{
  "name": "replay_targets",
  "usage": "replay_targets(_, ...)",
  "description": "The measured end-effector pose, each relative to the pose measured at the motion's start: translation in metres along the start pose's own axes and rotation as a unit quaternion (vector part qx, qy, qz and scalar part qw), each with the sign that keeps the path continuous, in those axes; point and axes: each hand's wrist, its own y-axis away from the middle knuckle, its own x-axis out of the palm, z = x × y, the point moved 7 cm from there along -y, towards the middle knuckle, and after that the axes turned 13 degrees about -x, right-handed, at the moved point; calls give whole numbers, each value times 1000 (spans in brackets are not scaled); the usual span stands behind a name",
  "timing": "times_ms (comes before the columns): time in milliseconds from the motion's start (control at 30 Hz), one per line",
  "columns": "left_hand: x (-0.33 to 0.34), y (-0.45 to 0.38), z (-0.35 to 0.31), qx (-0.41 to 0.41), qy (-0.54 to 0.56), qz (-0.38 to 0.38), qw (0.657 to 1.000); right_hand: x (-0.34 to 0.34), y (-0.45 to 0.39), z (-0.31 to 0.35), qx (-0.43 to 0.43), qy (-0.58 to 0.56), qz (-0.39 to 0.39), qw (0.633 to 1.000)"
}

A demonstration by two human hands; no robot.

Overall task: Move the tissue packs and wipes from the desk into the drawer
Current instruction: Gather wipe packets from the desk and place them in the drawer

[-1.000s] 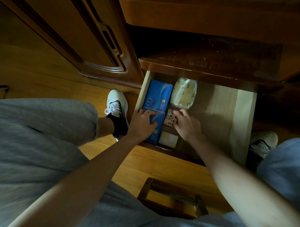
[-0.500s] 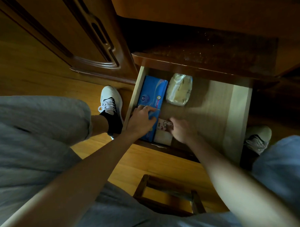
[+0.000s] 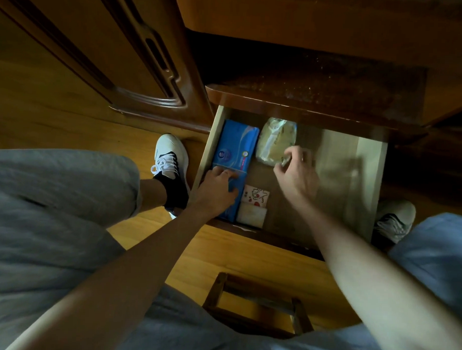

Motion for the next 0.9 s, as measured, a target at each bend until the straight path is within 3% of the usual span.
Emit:
replay_targets(133, -3, 2, -4, 6, -11, -4, 1000, 29, -18, 6, -39, 50, 187, 980)
replay_targets(333, -9, 1, -8, 6, -18, 5, 1000, 45, 7, 9, -58, 34, 184, 981)
replay_targets(633, -11, 6, -13, 4, -24, -3, 1000, 54, 39, 12, -46, -12, 268, 962)
replay_targets(700, -11, 6, -13, 0, -27, 1, 1000, 49, 39, 12, -53, -11, 259, 964)
replay_targets(900, -14, 6, -19, -15, -28, 12, 999, 8, 32, 17, -64, -14, 125, 990)
